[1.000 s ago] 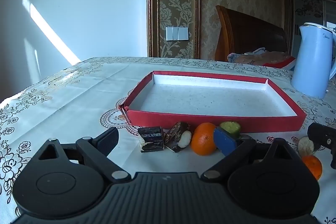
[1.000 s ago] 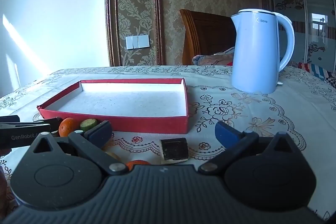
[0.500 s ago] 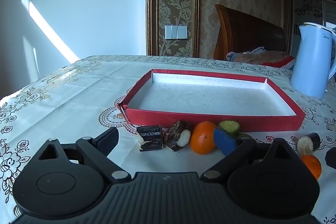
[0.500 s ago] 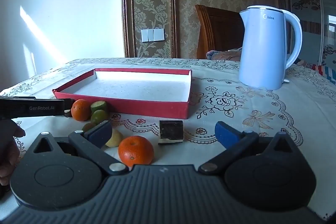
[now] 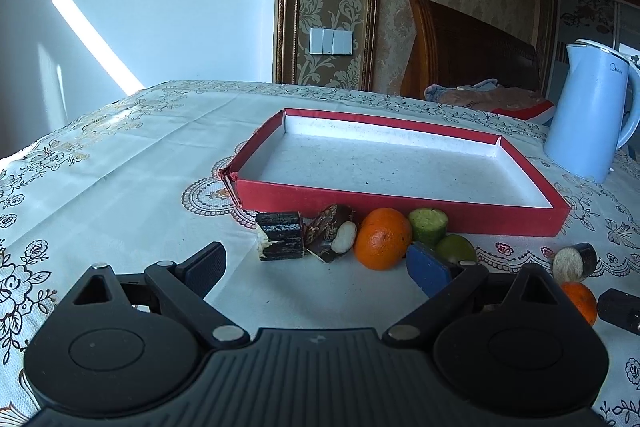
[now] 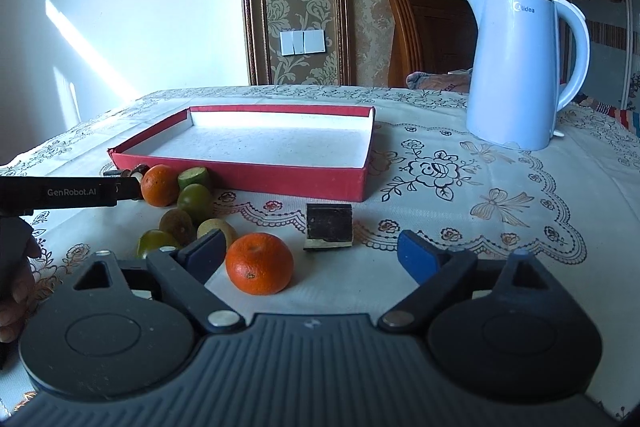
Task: Organize fruits
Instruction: 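Move the right tool toward the dark square block, fingers open, then close the right tool on the dark square block and lift it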
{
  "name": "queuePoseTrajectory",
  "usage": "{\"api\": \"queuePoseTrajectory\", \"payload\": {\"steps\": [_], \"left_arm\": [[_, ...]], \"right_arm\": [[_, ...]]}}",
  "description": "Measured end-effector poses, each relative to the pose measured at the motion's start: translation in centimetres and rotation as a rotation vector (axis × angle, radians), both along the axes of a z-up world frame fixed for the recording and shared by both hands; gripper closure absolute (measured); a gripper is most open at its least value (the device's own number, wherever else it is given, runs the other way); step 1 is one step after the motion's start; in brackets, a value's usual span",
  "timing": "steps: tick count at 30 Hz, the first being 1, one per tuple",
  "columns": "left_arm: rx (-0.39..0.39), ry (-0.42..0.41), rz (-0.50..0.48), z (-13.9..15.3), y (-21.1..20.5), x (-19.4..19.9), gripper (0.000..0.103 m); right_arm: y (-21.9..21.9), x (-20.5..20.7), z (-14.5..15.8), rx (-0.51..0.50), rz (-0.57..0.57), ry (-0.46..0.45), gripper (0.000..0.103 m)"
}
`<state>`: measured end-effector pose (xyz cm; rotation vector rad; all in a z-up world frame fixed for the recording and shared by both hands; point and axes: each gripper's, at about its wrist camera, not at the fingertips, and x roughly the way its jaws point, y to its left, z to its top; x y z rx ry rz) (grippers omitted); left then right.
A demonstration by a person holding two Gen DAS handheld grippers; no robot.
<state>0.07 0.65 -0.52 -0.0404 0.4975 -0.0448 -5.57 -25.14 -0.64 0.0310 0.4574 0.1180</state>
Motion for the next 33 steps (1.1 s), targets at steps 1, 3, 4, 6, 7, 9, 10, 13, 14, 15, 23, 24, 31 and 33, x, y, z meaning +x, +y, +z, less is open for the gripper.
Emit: {"api": "queuePoseTrajectory", "payload": {"steps": [1,3,4,6,7,9,10,13,14,15,23,24,31,33], "left_arm": [[-0.003,0.002,-0.003,0.0,0.0,0.0,0.005],[-0.003,0.005,-0.009,-0.1,0.0,0.0,0.005],[0.003,0.008,-0.01,-0.1,-0.1,0.0,0.005],[0.014,0.013,-0.017,-0.2,-0.4,0.1,0.005],[0.018,0.014,-0.018,-0.2,-0.4,0.1,0.006],[0.027,0.021,-0.02,-0.3,-0.6,0.2,0.005],[0.028,0.025,-0.02,-0.3,-0.6,0.3,0.005],[0.032,0.035,-0.02,-0.4,-0.7,0.4,0.005],[0.034,0.035,-0.021,-0.4,-0.7,0.4,0.005],[0.033,0.034,-0.021,-0.4,-0.7,0.4,0.005],[0.038,0.034,-0.021,-0.4,-0.8,0.5,0.005],[0.037,0.034,-0.021,-0.4,-0.8,0.4,0.005],[0.032,0.029,-0.018,-0.4,-0.7,0.3,0.006],[0.032,0.028,-0.018,-0.3,-0.7,0.3,0.005]], "right_arm": [[0.0,0.0,0.0,-0.004,0.004,0.003,0.014],[-0.1,0.0,-0.1,-0.007,0.017,0.007,0.021],[-0.1,0.0,-0.1,-0.007,0.025,0.011,0.024],[-0.3,0.1,-0.1,-0.003,0.036,0.023,0.031],[-0.4,0.2,-0.2,-0.002,0.04,0.028,0.03],[-0.6,0.3,-0.1,0.0,0.041,0.025,0.031],[-0.8,0.4,0.0,0.001,0.036,0.021,0.031],[-1.5,1.2,0.3,0.014,0.006,0.015,0.03],[-1.8,1.6,0.4,0.022,-0.011,0.018,0.032],[-2.0,2.0,0.5,0.025,-0.019,0.017,0.036],[-1.0,4.5,0.2,-0.015,-0.019,0.056,0.045],[-1.0,4.7,0.1,-0.014,-0.018,0.059,0.045],[-0.9,5.7,-0.4,-0.007,-0.024,0.093,0.059],[-0.8,5.8,-0.4,-0.01,-0.023,0.102,0.059]]}}
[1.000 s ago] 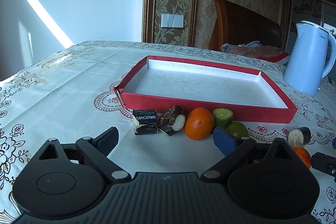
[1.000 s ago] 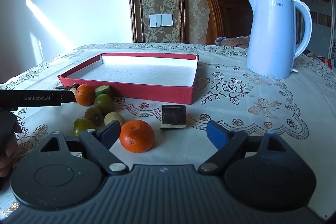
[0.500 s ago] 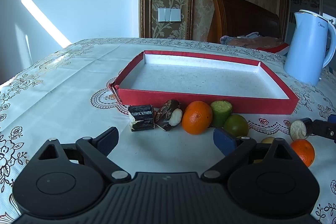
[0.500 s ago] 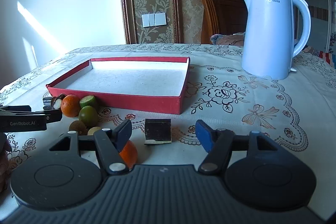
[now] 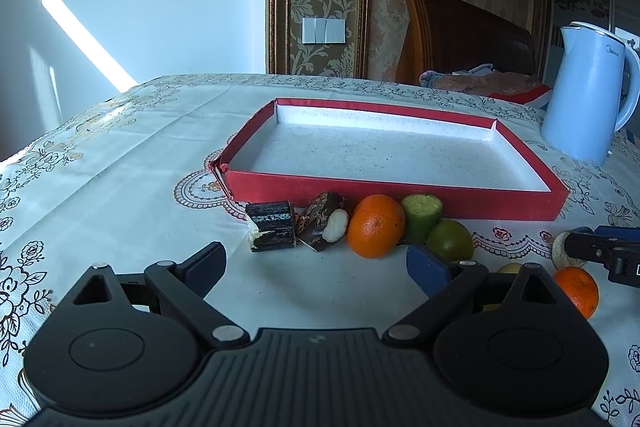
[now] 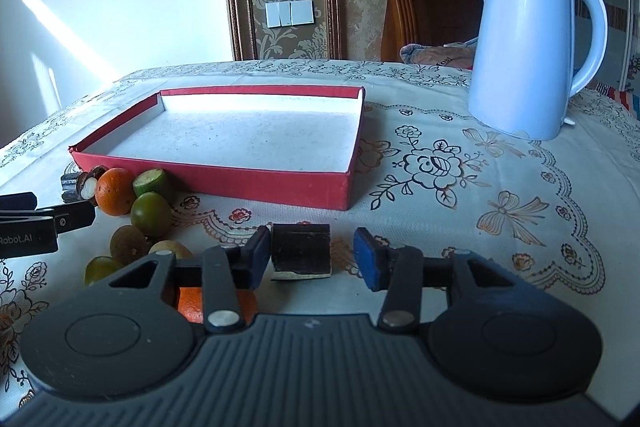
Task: Organize fruits
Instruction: 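Close the right tool on the dark square block and lift it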
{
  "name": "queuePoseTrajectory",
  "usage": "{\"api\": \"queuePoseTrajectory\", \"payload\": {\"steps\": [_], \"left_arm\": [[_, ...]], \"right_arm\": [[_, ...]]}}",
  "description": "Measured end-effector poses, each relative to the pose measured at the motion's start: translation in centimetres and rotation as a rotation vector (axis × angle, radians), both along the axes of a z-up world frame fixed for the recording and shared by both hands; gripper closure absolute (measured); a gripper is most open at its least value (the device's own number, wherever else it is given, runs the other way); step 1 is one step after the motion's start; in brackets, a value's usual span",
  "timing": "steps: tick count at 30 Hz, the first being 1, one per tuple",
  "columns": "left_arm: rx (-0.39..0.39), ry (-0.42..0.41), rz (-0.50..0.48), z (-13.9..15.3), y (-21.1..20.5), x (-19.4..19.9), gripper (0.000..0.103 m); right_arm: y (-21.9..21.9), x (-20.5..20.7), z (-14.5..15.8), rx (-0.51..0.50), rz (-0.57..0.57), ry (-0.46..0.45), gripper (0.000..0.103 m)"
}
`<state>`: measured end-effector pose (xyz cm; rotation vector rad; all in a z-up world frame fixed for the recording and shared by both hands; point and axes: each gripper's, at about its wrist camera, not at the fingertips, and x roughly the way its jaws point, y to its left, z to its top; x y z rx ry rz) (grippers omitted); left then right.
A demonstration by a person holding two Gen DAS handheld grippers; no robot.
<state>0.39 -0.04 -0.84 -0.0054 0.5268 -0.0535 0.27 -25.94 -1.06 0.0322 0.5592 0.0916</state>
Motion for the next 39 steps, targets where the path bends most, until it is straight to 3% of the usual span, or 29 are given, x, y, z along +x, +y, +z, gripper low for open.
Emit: {"api": "queuePoseTrajectory", "payload": {"steps": [16,18,24,32,39], "left_arm": [[0.046,-0.005,0.011,0.0,-0.6,-0.2,0.005],[0.05,-0.005,0.015,0.0,-0.6,-0.2,0.005],[0.052,-0.004,0.023,0.1,-0.6,-0.2,0.005],[0.041,-0.004,0.02,0.2,-0.7,-0.5,0.006],[-0.019,0.001,-0.043,0.3,-0.4,-1.8,0.005]], "right_arm": [[0.3,1.3,-0.6,0.002,0.004,0.055,0.059],[0.2,1.4,-0.7,0.009,0.004,0.06,0.072],[0.2,1.6,-0.9,0.014,0.009,0.071,0.071],[0.0,1.6,-1.0,0.025,0.004,0.067,0.073],[-0.1,1.5,-1.0,0.031,-0.003,0.064,0.073]]}}
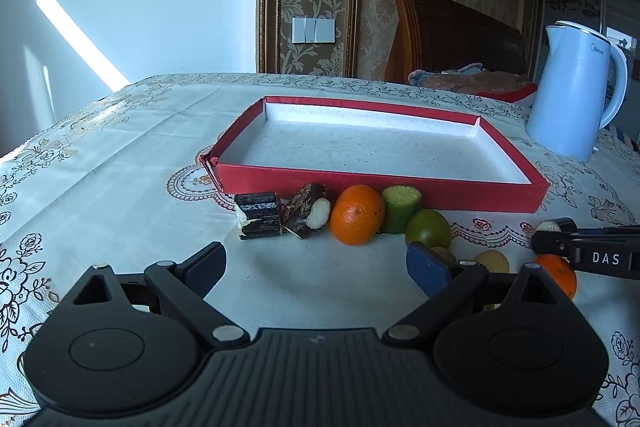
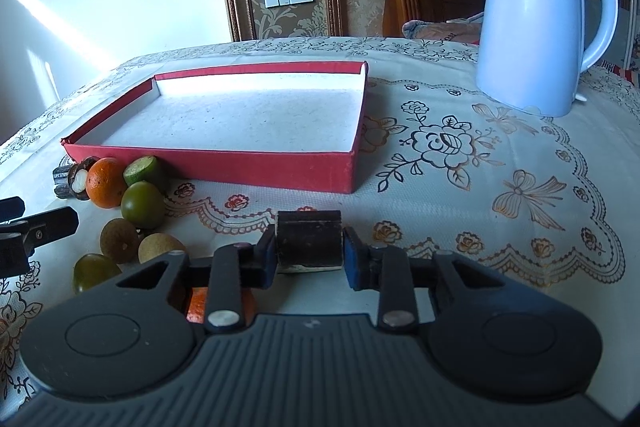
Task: Organize fruits
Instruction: 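Close the right tool on the dark square block and lift it, then grasp the green lime with the left tool while the right tool holds the block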
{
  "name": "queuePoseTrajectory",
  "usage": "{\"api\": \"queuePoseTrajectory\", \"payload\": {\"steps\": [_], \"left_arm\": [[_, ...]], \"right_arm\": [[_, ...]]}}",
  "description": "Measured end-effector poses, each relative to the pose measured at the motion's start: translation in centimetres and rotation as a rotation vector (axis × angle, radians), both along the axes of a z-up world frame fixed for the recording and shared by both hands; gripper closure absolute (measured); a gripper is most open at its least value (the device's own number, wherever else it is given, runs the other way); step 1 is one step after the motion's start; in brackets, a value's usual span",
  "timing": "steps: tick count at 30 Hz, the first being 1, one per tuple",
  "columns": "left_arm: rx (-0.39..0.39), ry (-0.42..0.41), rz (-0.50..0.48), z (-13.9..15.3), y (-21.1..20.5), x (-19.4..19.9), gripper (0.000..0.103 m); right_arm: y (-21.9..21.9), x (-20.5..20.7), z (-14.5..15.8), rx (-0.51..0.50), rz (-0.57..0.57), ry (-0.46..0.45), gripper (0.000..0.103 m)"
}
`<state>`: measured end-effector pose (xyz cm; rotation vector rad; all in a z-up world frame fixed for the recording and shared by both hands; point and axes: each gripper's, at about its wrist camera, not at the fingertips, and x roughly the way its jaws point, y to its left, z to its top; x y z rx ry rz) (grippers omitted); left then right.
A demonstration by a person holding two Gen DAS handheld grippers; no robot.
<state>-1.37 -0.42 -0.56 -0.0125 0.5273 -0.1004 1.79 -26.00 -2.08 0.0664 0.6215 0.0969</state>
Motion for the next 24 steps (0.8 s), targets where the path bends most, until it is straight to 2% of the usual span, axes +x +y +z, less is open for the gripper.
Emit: {"api": "queuePoseTrajectory", "payload": {"steps": [4,10,17,24], "left_arm": [[0.009,-0.026,-0.067,0.0,-0.6,-1.3,0.005],[0.138,-0.094,-0.156,0.0,-3.1,-2.9,0.005],[0.149,-0.11,-0.201,0.0,-4.2,-3.5,0.005],[0.156,-0.085,-0.217,-0.1,-5.0,-3.5,0.006]], "right_arm": [[0.0,0.0,0.0,0.005,-0.001,-0.001,0.073],[-0.3,-0.1,0.0,0.026,-0.001,-0.003,0.073],[-0.5,-0.1,0.0,0.037,-0.001,-0.003,0.073],[-0.5,-0.2,0.0,0.037,-0.001,-0.003,0.073]]}}
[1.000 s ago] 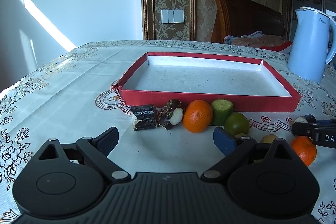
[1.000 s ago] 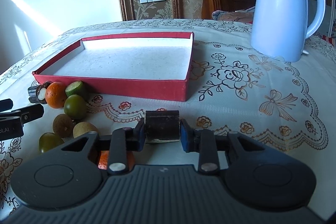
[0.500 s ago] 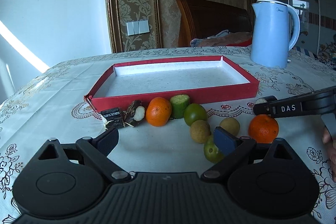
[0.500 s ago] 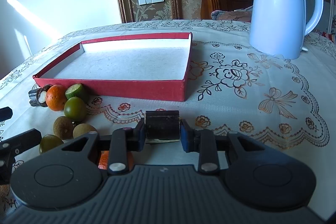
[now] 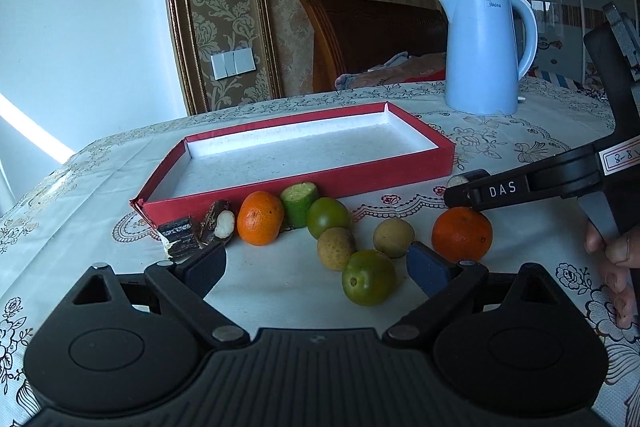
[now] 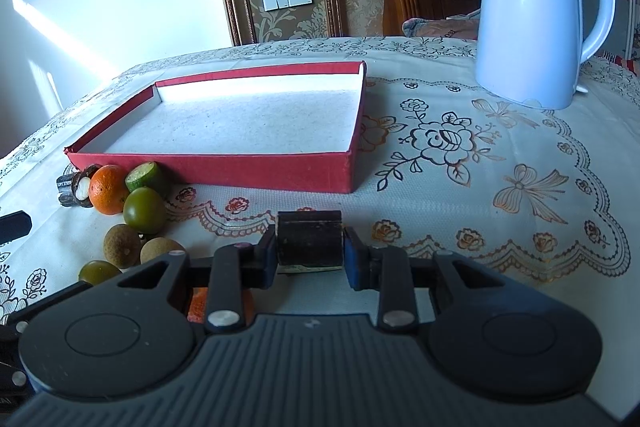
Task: Organize fruits
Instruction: 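Grasp the green lime with the left tool while the right tool holds the block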
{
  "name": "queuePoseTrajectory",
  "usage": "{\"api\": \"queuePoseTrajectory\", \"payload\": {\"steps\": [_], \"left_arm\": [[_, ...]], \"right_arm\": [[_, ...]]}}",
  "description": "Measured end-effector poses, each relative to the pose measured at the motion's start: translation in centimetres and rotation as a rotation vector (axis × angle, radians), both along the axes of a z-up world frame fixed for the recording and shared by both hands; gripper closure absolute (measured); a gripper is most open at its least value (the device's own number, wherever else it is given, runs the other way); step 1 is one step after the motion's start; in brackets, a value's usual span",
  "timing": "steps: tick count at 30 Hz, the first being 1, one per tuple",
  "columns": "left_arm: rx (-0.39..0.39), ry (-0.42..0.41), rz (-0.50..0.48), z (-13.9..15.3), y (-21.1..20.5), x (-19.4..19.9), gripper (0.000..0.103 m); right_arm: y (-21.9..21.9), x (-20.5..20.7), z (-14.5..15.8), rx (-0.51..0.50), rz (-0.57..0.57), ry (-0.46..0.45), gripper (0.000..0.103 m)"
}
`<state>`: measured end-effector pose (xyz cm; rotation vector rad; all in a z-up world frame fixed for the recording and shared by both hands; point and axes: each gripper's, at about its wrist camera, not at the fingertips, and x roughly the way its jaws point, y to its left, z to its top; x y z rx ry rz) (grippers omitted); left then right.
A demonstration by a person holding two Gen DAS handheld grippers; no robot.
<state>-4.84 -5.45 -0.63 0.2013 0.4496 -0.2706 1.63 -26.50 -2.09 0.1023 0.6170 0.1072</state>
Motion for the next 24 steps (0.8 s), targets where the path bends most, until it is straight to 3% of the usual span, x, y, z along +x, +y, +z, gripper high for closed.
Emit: {"api": "queuePoseTrajectory", "payload": {"steps": [13,24], "left_arm": [[-0.029,0.055,-0.025,-0.4,-0.7,0.5,0.006],[-0.047,0.134,-0.023,-0.9,-0.5,1.4,0.043]], "right_arm": [[0.0,0.0,0.0,0.01,-0.001,0.001,0.073],[-0.1,0.0,0.0,0.018,-0.001,0.001,0.073]]}}
